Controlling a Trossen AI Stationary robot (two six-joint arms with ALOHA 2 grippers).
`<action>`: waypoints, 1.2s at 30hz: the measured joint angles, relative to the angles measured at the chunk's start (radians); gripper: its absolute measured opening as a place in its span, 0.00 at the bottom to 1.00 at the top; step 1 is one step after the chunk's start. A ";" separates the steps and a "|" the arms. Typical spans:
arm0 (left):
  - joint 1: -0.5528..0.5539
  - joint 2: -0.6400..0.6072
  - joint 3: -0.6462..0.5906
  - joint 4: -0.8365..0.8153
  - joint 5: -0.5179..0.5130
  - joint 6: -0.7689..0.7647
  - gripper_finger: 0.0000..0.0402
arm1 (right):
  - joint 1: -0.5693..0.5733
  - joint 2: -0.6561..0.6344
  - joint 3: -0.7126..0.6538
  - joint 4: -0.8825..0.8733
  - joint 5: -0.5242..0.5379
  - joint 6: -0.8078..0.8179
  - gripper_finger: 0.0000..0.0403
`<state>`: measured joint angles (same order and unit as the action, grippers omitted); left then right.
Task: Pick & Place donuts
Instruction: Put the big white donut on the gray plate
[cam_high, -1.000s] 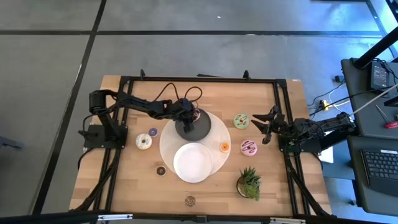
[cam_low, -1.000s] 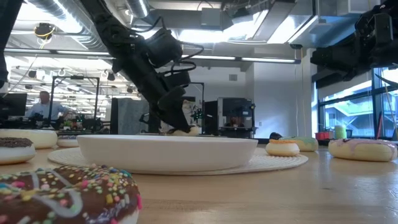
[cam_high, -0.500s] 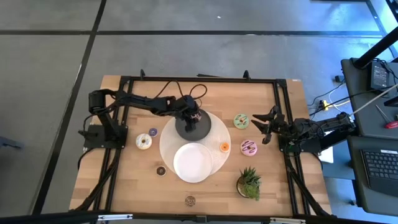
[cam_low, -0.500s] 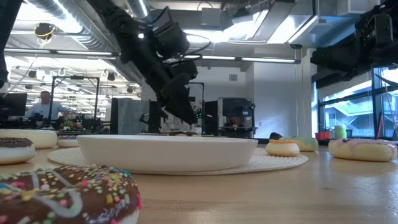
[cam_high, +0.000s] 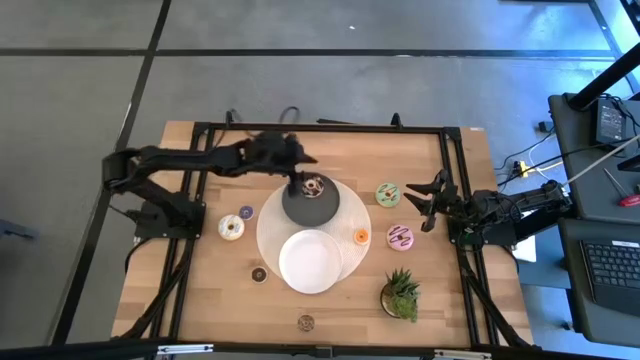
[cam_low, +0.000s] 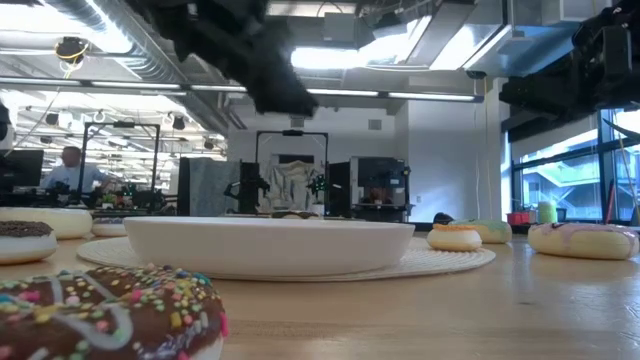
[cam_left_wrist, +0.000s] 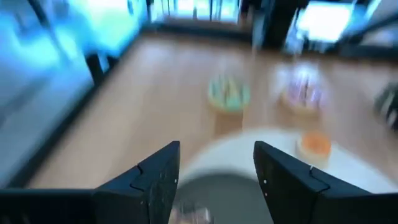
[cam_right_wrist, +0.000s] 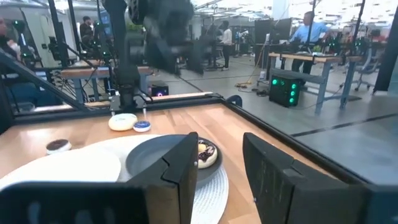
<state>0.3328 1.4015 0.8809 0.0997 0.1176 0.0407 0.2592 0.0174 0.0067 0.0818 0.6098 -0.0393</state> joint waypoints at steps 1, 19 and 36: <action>0.004 -0.022 -0.025 0.060 -0.001 0.015 0.50 | 0.000 0.000 0.000 0.000 0.000 -0.016 0.32; 0.012 -0.083 -0.104 0.217 -0.096 0.009 0.47 | 0.000 0.048 0.000 -0.001 0.029 0.086 0.32; -0.095 -0.082 -0.104 0.189 0.124 -0.105 0.48 | -0.002 0.059 0.000 0.119 0.018 0.240 0.32</action>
<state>0.2377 1.3192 0.7765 0.2890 0.2418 -0.0644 0.2573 0.0765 0.0071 0.2006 0.6280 0.2004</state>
